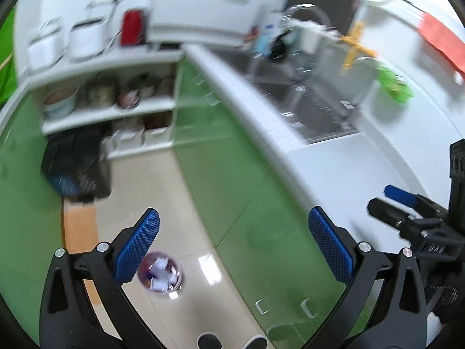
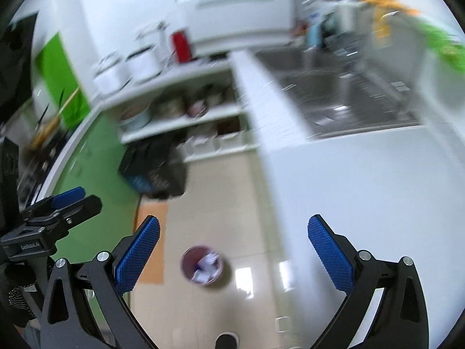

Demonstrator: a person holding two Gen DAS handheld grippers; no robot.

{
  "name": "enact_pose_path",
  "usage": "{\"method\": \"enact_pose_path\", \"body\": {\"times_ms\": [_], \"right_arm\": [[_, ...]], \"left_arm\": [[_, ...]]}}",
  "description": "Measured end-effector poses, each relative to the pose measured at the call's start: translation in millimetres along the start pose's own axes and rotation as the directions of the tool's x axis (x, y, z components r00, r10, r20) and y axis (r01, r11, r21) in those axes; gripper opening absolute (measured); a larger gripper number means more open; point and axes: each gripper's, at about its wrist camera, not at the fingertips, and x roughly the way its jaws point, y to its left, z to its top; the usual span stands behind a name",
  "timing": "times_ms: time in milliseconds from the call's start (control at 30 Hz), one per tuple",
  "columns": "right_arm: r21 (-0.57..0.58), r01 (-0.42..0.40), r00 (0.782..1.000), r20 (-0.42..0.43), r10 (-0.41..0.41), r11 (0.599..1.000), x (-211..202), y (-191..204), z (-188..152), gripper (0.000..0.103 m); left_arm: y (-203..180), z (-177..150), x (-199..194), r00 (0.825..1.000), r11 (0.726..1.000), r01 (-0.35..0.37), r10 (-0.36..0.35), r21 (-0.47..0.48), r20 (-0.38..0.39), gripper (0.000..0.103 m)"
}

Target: Collect trash

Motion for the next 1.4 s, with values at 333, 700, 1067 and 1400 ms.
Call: {"method": "enact_pose_path", "body": {"times_ms": [333, 700, 1067, 1400], "right_arm": [[0.131, 0.212, 0.97, 0.09, -0.225, 0.968, -134, -105, -15, 0.098], [0.227, 0.357, 0.924, 0.059, -0.379, 0.906, -204, -149, -45, 0.098], [0.293, 0.384, 0.911, 0.034, -0.411, 0.876, -227, -148, -62, 0.098], [0.284, 0.384, 0.912, 0.033, -0.409, 0.879, -227, -145, -64, 0.098]], "left_arm": [[-138, 30, -32, 0.995, 0.977, 0.088, -0.094, 0.195, 0.022, 0.1], [-226, 29, -41, 0.985, 0.926, 0.173, -0.17, 0.336, -0.036, 0.1], [-249, 21, -43, 0.978, 0.888, 0.208, -0.185, 0.41, -0.096, 0.1], [-255, 21, -52, 0.979, 0.888, 0.202, -0.179, 0.413, -0.093, 0.1]]}}
